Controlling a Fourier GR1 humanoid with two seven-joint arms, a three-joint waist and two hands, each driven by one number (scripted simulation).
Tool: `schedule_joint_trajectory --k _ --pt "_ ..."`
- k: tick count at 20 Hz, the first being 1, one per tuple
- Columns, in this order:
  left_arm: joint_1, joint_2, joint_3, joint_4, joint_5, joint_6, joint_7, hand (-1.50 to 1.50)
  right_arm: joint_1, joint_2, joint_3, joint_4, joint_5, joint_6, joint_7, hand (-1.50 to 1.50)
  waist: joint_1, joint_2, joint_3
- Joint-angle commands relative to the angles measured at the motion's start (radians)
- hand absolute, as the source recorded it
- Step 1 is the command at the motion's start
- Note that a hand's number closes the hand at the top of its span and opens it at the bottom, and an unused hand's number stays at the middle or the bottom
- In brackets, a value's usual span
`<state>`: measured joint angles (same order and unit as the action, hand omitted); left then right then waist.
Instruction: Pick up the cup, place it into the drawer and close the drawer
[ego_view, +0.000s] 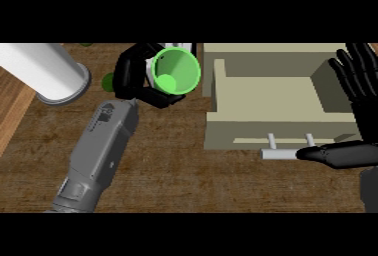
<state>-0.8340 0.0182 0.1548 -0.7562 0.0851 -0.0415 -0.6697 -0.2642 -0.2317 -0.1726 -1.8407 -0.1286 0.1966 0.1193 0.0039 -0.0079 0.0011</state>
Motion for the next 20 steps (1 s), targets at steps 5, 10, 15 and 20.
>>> schedule_joint_trajectory --k 5,10,15,20 --pt "-0.219 -0.018 -0.175 -0.028 0.074 0.211 0.236 1.5 -0.065 -0.016 -0.023 0.06 -0.006 0.0 -0.011 -1.5 -0.024 0.01 -0.001" --pt "-0.357 -0.018 -0.201 0.054 0.091 0.304 0.386 1.5 -0.005 0.006 0.008 0.034 0.019 0.006 -0.042 -1.5 -0.029 0.01 0.0" --pt "-0.505 -0.018 -0.243 0.273 0.138 0.383 0.436 1.5 -0.036 0.015 0.027 0.053 0.02 0.013 -0.055 -1.5 -0.071 0.023 0.0" --pt "-0.511 -0.018 -0.335 0.401 0.173 0.409 0.411 1.5 -0.035 0.024 0.038 0.037 0.016 0.015 -0.062 -1.5 -0.112 0.031 0.001"
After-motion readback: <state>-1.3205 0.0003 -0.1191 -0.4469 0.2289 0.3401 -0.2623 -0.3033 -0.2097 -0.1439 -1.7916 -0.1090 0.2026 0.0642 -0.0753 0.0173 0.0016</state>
